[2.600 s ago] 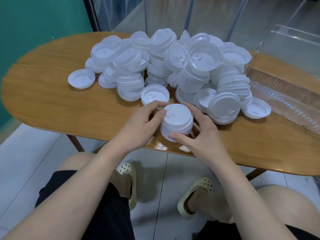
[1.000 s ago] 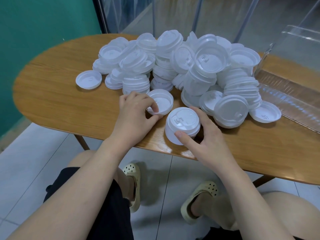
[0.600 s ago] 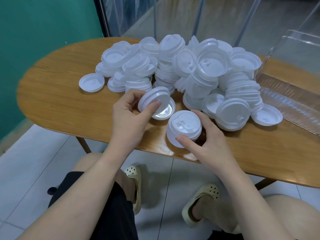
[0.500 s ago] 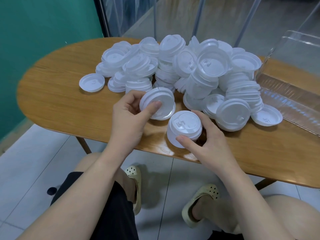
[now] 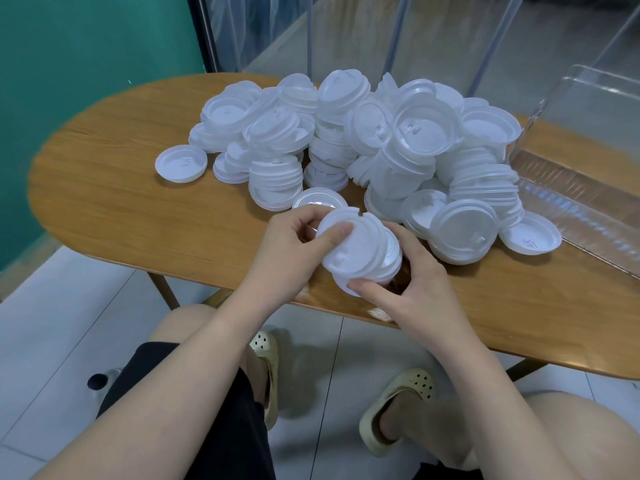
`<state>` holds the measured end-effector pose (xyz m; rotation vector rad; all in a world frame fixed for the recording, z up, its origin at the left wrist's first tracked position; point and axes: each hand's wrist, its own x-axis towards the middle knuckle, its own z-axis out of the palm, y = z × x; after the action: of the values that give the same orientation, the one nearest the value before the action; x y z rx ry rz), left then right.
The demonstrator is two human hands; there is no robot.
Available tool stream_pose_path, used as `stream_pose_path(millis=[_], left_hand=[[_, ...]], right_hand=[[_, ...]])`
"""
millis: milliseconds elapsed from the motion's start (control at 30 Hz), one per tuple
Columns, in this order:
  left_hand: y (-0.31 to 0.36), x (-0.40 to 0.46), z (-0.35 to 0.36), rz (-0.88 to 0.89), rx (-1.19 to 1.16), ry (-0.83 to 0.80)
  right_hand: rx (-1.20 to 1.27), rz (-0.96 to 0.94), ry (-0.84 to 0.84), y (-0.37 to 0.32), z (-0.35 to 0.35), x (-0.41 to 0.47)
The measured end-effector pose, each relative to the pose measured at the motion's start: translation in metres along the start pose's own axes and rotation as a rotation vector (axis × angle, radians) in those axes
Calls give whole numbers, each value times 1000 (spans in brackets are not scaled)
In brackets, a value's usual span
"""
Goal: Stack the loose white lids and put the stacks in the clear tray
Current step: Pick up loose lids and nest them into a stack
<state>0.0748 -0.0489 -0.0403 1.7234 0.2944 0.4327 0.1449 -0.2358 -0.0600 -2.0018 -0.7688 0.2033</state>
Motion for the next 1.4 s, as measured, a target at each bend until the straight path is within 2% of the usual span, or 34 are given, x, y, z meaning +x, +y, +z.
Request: stream_pose_path(millis=[100,267,533,900,1100,1400], left_hand=[[-1,1,5,27,135,-1],[-3,6,9,31,204,25],[1,10,17,33,210,102],[3,16,26,74,225,96],[2,17,26,37,251,95],[2,20,28,-44,154,112]], right_hand=[[-25,-21,-15,2,1,1],[-15,-38,-2,0,0,2],[-21,15,-2,6,2,2],[-31,-22,-20,4,2,1],[-51,56,-2,5,1,-1],[-24,52,0,6,2,-2]])
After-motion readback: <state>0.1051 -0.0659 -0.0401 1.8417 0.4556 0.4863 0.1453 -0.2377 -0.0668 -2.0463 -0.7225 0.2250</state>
